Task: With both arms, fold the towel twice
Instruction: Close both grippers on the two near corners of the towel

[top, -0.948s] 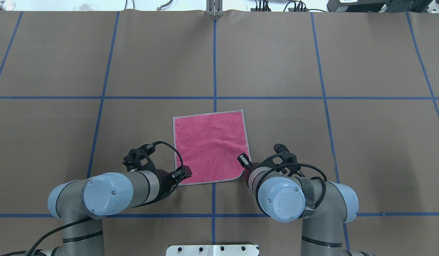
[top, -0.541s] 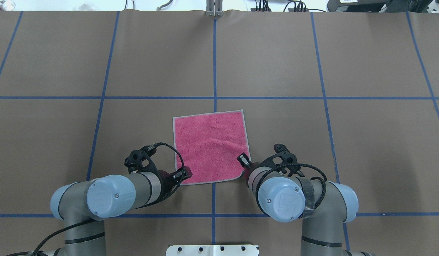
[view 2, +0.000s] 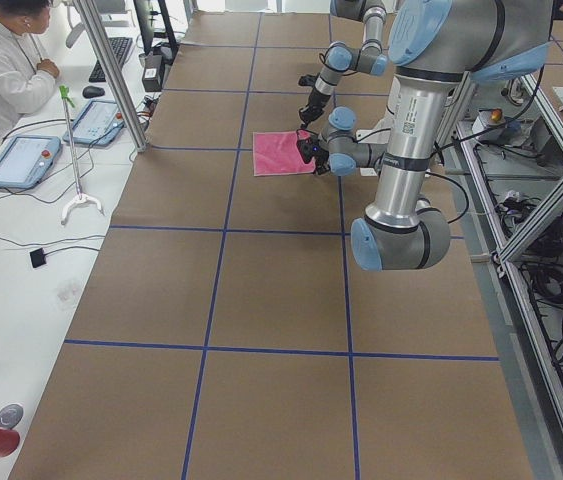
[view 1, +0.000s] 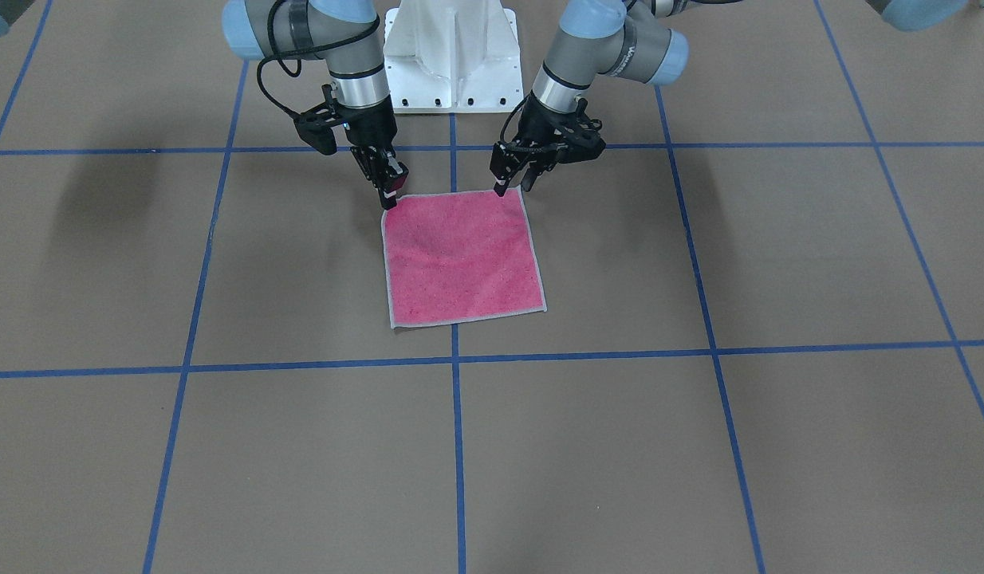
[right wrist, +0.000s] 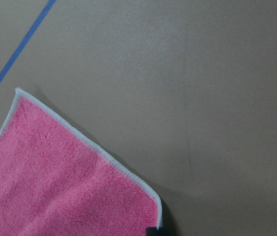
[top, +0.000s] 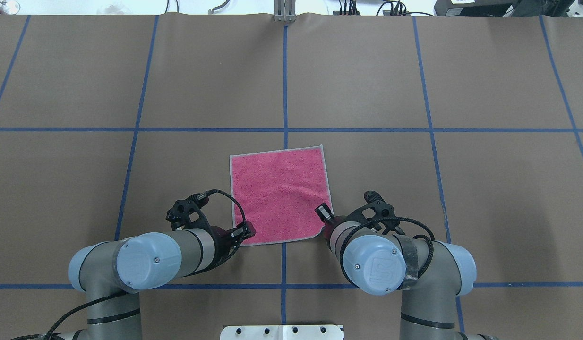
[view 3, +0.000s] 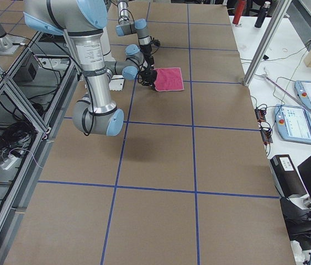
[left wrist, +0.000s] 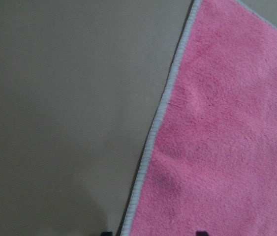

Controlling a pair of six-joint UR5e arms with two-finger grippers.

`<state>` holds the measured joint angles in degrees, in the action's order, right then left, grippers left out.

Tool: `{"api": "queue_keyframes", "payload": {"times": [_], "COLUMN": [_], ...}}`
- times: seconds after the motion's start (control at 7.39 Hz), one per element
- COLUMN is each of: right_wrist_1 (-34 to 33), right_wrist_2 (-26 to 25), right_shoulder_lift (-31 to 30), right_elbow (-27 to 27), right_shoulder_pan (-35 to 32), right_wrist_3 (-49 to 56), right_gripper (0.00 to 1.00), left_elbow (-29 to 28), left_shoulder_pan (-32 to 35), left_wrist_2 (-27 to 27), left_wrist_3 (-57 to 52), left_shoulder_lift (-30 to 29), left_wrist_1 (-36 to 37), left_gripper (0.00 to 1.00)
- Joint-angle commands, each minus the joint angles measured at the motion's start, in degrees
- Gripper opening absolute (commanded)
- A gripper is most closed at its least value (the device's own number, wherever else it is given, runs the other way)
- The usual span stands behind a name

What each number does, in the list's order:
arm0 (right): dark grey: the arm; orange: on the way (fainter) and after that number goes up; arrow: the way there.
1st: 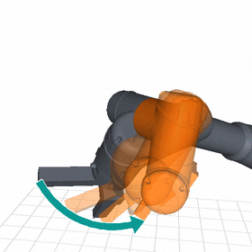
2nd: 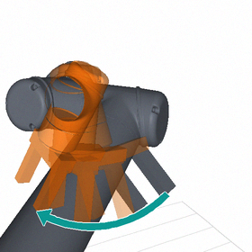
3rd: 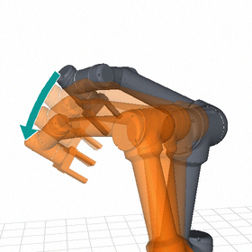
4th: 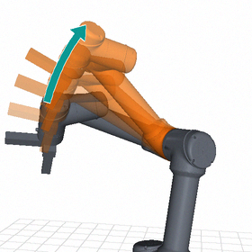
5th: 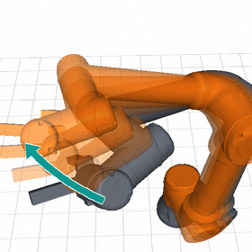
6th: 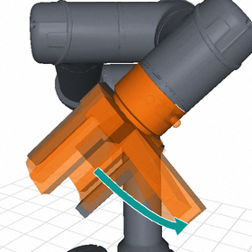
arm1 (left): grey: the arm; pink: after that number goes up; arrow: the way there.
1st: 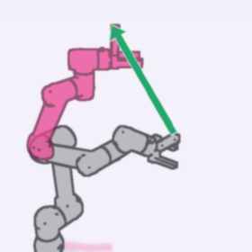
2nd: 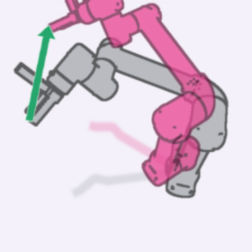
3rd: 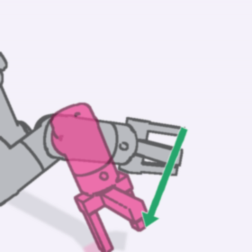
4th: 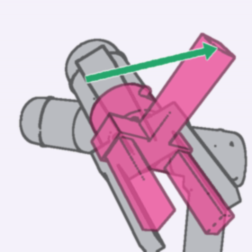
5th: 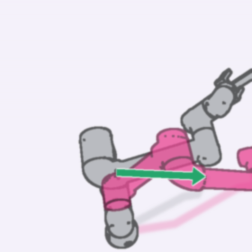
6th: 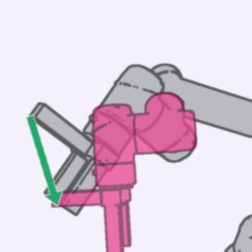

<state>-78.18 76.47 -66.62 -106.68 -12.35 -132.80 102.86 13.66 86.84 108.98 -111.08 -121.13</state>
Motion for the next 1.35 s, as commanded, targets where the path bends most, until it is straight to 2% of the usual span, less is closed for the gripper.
{"api": "queue_keyframes", "payload": {"times": [0.0,0.41,0.68,0.81,1.22], "right_wrist_1": [-0.04,-0.04,-0.04,-0.04,-0.04], "right_wrist_2": [-0.09,-0.26,-0.26,-0.26,-0.26], "right_shoulder_lift": [0.00,0.00,0.00,0.00,0.00], "right_elbow": [-0.01,-0.01,-0.01,-0.10,-0.10], "right_shoulder_pan": [-0.05,-0.05,-0.05,-0.05,-0.05], "right_wrist_3": [0.00,0.00,0.00,0.00,0.00], "right_gripper": [0.00,0.00,0.00,0.00,0.00], "left_elbow": [-0.11,-0.55,-0.55,-0.55,-0.12], "left_shoulder_pan": [-0.38,-0.47,-0.47,-0.47,-0.21], "left_wrist_2": [0.00,-0.09,-0.09,-0.09,-0.09], "left_wrist_3": [0.00,0.00,0.00,-0.09,-0.62], "left_shoulder_lift": [-0.01,-0.45,-0.45,-0.36,-0.10], "left_wrist_1": [0.02,0.02,0.02,0.02,-0.07], "left_gripper": [0.65,0.65,0.44,0.37,0.30]}}
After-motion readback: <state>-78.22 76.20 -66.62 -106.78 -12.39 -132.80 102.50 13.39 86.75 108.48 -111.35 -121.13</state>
